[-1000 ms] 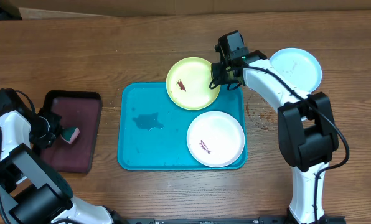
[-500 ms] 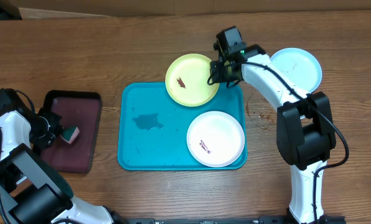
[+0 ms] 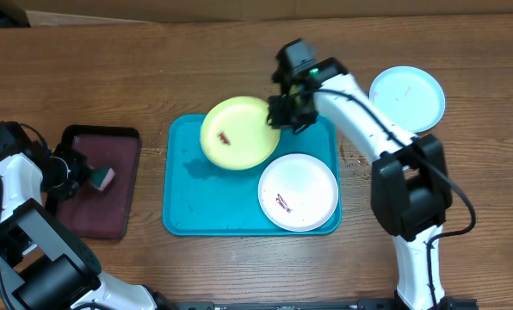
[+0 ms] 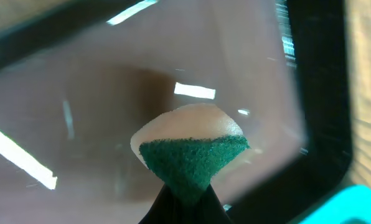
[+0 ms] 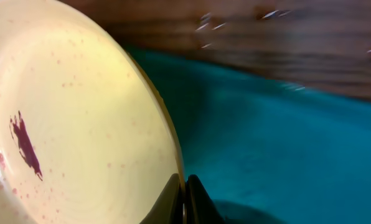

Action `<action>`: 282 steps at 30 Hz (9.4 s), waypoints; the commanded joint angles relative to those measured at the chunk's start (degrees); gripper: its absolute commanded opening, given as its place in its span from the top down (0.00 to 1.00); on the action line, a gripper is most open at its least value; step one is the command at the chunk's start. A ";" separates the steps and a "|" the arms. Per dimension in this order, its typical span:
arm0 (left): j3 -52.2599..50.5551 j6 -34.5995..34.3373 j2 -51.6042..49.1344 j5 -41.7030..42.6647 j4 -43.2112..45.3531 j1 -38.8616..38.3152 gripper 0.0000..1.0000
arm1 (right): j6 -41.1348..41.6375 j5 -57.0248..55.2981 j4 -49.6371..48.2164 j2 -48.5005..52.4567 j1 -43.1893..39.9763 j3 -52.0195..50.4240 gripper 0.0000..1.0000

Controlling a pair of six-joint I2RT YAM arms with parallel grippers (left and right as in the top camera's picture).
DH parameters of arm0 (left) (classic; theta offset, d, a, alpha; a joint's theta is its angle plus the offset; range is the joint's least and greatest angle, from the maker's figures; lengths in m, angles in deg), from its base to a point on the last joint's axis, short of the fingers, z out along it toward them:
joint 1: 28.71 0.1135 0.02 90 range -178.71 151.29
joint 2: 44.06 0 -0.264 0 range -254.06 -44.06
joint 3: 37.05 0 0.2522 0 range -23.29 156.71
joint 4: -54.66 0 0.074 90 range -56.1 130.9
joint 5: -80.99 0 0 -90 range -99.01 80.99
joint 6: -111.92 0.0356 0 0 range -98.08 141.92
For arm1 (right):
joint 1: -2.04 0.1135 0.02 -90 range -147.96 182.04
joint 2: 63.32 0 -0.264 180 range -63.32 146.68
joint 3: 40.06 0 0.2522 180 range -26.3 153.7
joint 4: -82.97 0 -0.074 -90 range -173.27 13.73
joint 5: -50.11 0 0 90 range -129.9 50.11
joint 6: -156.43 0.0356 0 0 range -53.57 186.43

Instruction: Clean dirty plates on tray and stack at the side

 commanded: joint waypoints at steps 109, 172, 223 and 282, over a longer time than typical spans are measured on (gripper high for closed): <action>9.38 8.24 4.44 0.85 -8.87 -1.53 0.96 | 13.73 -10.38 -5.51 5.92 8.02 0.81 0.96; 9.03 3.72 -13.88 -12.85 1.88 -46.14 0.96 | 23.12 -14.23 -3.76 5.92 7.58 0.81 0.96; 6.60 -4.48 -13.18 -47.45 -7.39 -47.87 0.96 | 22.51 -14.23 -2.36 5.92 7.58 0.81 0.96; 3.85 -3.37 -2.38 -14.01 -8.70 -3.26 0.96 | -53.81 -84.70 -26.95 -7.72 32.44 4.39 0.96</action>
